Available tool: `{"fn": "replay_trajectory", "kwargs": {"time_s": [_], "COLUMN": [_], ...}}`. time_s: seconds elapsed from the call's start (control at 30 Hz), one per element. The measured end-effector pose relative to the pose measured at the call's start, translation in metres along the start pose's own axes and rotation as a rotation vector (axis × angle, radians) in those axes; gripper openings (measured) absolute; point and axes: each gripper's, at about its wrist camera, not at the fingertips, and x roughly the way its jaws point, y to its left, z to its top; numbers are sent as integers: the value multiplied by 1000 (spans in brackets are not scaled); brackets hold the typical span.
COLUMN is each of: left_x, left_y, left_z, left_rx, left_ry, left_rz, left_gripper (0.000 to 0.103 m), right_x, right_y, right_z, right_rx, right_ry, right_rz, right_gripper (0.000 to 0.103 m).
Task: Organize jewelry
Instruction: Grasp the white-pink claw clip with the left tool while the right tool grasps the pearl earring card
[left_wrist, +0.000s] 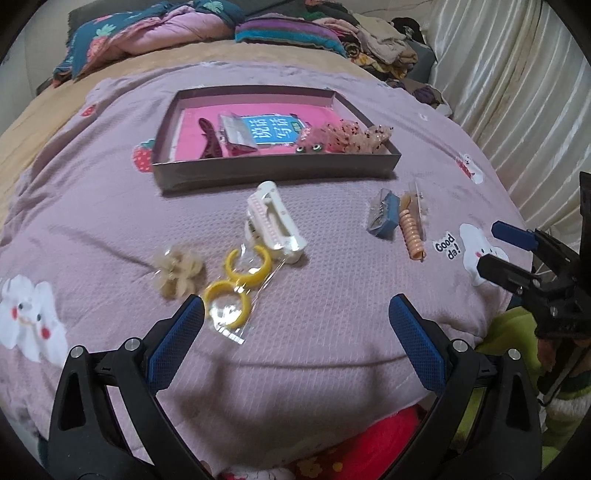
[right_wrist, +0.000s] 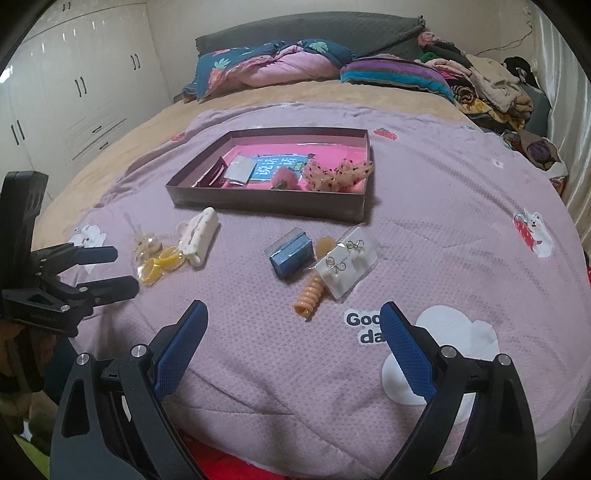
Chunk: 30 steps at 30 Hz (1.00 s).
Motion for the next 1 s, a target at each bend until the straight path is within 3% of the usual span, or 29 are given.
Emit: {"fn": "replay_trajectory", "kwargs": {"time_s": [0.43, 0.73, 0.93, 1.0], "left_x": [47, 66, 79, 85], "left_y": [2, 10, 15, 16], "left_z": [40, 54, 56, 56], "left_rx": [17, -13, -34, -41], "left_ry": [40, 72, 98, 112], "left_rz": [17, 21, 11, 11], "left_gripper": [93, 93, 83, 72], "right_x": [53, 86, 104, 109], "right_y": [-44, -55, -55, -57], "right_z": [10, 23, 32, 33], "right_rx": [-6, -62, -101, -95], "right_ry": [61, 102, 100, 113], "right_rz": [-97, -44, -7, -3], "right_gripper": [93, 93, 90, 86]}}
